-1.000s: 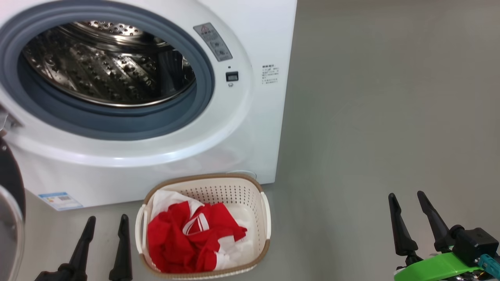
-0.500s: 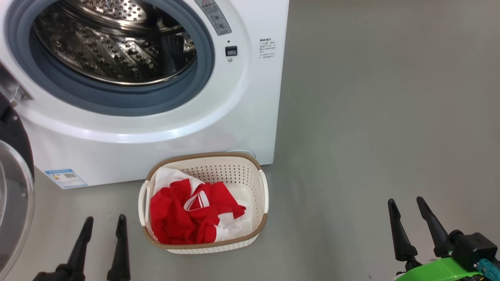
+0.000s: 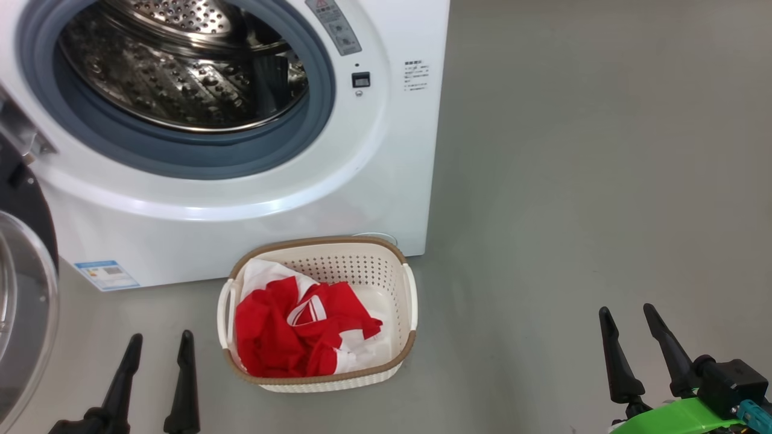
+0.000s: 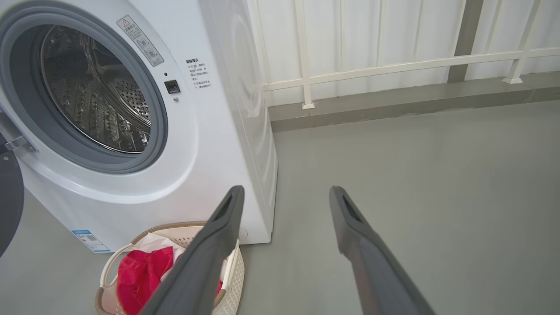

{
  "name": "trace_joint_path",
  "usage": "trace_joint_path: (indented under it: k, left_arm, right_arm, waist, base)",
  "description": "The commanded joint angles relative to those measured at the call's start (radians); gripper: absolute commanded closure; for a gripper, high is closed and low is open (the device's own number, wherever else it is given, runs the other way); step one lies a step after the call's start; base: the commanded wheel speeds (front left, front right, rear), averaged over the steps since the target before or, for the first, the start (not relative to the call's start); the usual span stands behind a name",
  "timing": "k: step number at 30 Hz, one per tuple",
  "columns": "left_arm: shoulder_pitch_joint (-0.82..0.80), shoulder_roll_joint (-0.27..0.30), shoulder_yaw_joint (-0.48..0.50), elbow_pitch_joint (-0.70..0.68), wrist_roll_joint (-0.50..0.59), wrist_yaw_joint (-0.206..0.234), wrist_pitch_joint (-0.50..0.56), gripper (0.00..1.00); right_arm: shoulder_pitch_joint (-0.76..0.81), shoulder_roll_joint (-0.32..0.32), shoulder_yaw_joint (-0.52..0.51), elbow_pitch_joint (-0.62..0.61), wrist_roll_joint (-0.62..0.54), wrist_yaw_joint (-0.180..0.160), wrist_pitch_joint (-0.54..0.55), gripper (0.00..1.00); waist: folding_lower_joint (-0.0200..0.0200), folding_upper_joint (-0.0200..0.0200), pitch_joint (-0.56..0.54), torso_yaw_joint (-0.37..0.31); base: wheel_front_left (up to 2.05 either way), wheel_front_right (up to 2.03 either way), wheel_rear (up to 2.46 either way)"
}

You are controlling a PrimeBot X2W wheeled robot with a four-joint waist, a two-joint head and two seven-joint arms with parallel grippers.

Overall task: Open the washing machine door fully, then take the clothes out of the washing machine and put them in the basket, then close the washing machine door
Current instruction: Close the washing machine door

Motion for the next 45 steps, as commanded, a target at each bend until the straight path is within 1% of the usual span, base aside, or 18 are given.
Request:
trace_joint_path:
  k: [1, 6, 7, 10, 15, 20, 24, 31, 34, 40, 45]
  left_arm:
    - [-0.012, 0.005, 0.04, -0.024, 0.015, -0.006, -0.005, 0.0]
    - [-0.016, 0.003, 0.045, -0.006, 0.013, -0.006, -0.005, 0.0]
    - [-0.017, 0.003, 0.047, 0.006, -0.003, -0.006, -0.005, 0.0]
    - [-0.009, 0.003, 0.043, 0.024, -0.025, 0.001, -0.005, 0.0]
    - [0.018, 0.002, 0.027, 0.036, -0.06, 0.033, -0.005, 0.0]
    - [0.034, 0.002, 0.006, 0.042, -0.078, 0.052, -0.005, 0.0]
    - [0.051, 0.002, -0.01, 0.044, -0.086, 0.068, -0.005, 0.0]
    - [0.071, 0.002, -0.024, 0.048, -0.1, 0.08, -0.005, 0.0]
    - [0.086, 0.002, -0.025, 0.047, -0.11, 0.087, -0.005, 0.0]
    - [0.113, 0.002, -0.02, 0.03, -0.141, 0.113, -0.005, 0.0]
    - [0.124, 0.002, -0.024, 0.015, -0.158, 0.129, -0.005, 0.0]
  right_arm:
    - [-0.014, -0.013, 0.021, -0.023, -0.005, 0.005, -0.006, 0.0]
    - [-0.016, -0.013, 0.024, -0.022, -0.012, 0.005, -0.006, 0.0]
    - [-0.017, -0.015, 0.03, -0.02, -0.015, 0.005, -0.006, 0.0]
    - [-0.017, -0.023, 0.045, -0.013, -0.016, 0.005, -0.006, 0.0]
    - [-0.024, -0.037, 0.072, -0.004, -0.013, 0.005, -0.006, 0.0]
    - [-0.033, -0.05, 0.102, 0.007, -0.012, 0.005, -0.006, 0.0]
    - [-0.031, -0.058, 0.126, 0.016, -0.008, 0.005, -0.006, 0.0]
    - [-0.021, -0.067, 0.157, 0.027, 0.001, 0.005, -0.006, 0.0]
    - [-0.019, -0.069, 0.174, 0.032, 0.004, 0.005, -0.006, 0.0]
    - [-0.047, -0.081, 0.244, 0.052, 0.015, 0.005, -0.006, 0.0]
    - [-0.059, -0.084, 0.271, 0.065, 0.025, 0.005, -0.006, 0.0]
  waist:
    - [0.0, 0.0, -0.001, 0.008]
    - [0.0, 0.0, -0.003, 0.045]
    - [0.0, 0.0, -0.004, 0.071]
    - [0.0, 0.0, -0.011, 0.121]
    - [0.0, 0.0, -0.022, 0.215]
    - [0.0, 0.0, -0.032, 0.313]
    - [0.0, 0.0, -0.046, 0.379]
    - [0.0, 0.0, -0.066, 0.484]
    - [0.0, 0.0, -0.074, 0.513]
    - [0.0, 0.0, -0.074, 0.523]
    - [0.0, 0.0, -0.076, 0.526]
  base:
    - [0.0, 0.0, 0.0]
    - [0.0, 0.0, 0.0]
    - [0.0, 0.0, 0.0]
    - [0.0, 0.0, 0.0]
    - [0.0, 0.0, 0.0]
    - [0.0, 0.0, 0.0]
    - [0.0, 0.0, 0.0]
    - [0.0, 0.0, 0.0]
    - [0.0, 0.0, 0.0]
    - [0.0, 0.0, 0.0]
    - [0.0, 0.0, 0.0]
